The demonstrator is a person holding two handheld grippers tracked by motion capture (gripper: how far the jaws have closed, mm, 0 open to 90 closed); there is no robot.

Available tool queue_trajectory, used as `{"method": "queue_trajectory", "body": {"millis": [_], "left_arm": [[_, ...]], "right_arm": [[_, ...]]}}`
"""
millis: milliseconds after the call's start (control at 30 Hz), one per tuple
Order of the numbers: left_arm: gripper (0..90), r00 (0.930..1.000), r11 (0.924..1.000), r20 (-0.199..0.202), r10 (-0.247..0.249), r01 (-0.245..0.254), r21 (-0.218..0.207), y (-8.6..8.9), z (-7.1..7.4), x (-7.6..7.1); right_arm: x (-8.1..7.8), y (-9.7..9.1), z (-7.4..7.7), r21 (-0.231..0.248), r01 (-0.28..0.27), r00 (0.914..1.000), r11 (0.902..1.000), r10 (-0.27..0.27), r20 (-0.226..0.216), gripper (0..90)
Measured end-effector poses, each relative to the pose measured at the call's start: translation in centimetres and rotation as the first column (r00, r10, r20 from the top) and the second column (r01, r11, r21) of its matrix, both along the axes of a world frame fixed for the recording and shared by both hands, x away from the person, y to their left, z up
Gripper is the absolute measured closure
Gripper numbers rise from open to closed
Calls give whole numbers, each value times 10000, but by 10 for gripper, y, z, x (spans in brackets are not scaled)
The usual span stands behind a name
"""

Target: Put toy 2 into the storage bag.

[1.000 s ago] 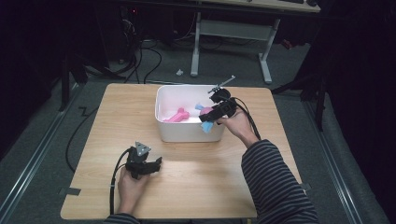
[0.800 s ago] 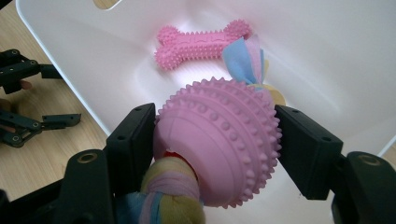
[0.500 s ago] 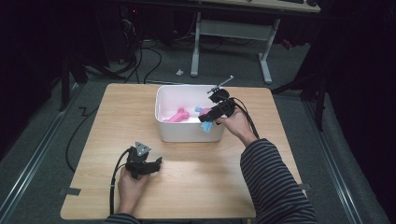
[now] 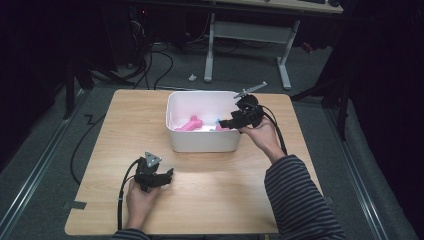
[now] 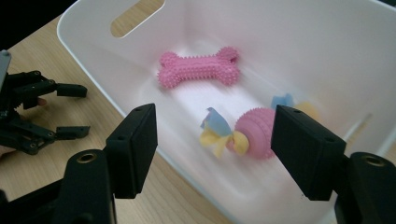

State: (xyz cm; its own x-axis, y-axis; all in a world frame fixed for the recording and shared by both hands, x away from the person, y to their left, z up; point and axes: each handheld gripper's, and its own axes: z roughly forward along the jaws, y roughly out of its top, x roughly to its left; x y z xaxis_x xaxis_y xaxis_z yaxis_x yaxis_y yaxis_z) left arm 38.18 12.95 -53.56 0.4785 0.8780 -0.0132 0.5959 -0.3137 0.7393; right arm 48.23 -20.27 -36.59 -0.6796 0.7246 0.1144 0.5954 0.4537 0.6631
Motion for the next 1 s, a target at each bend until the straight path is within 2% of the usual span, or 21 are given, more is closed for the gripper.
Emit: {"method": "queue_trajectory", "body": {"millis": [233, 400, 500, 533, 567, 633, 767, 800, 867, 900, 967, 1000], "left_arm": [[257, 10000, 10000, -12, -19, 19, 13, 0, 0, 0], [257, 10000, 10000, -15, -26, 26, 20, 0, 0, 0], [257, 10000, 10000, -13, -25, 25, 21, 0, 0, 0], [257, 10000, 10000, -12, -25, 25, 20, 0, 0, 0], [257, 10000, 10000, -13, -25, 25, 19, 0, 0, 0], [257, 10000, 10000, -12, -25, 25, 21, 0, 0, 0], [257, 10000, 10000, -12, -23, 23, 19, 0, 0, 0], [257, 10000, 10000, -13, -21, 21, 17, 0, 0, 0], [257, 10000, 10000, -14, -23, 23, 19, 0, 0, 0], [257, 10000, 10000, -13, -24, 24, 21, 0, 0, 0], [257, 10000, 10000, 2, -12, 12, 20, 0, 0, 0], [257, 10000, 10000, -13, -22, 22, 20, 0, 0, 0]], "right_arm": [[-36, -33, 0, 196, 450, 9953, 9988, -465, 847, 344], [-57, -56, -7, 430, 929, 9888, 9948, -972, 1136, 352], [-69, -67, -14, 333, 1236, 9833, 9918, -1269, 1308, 355], [-73, -70, -16, 312, 1291, 9831, 9911, -1321, 1270, 355], [-80, -76, -21, 301, 1457, 9790, 9889, -1485, 1398, 358], [-83, -79, -24, 300, 1495, 9788, 9883, -1522, 1368, 358], [-95, -87, -35, 218, 1781, 9731, 9838, -1794, 1445, 360], [-98, -88, -37, 188, 1833, 9700, 9829, -1840, 1588, 363], [-103, -91, -42, 210, 1931, 9700, 9810, -1941, 1467, 362], [-105, -92, -44, 218, 1969, 9676, 9802, -1979, 1571, 365], [-108, -95, -49, 277, 2035, 9680, 9787, -2054, 1440, 363], [-110, -95, -52, 194, 2117, 9655, 9771, -2122, 1509, 365]]}}
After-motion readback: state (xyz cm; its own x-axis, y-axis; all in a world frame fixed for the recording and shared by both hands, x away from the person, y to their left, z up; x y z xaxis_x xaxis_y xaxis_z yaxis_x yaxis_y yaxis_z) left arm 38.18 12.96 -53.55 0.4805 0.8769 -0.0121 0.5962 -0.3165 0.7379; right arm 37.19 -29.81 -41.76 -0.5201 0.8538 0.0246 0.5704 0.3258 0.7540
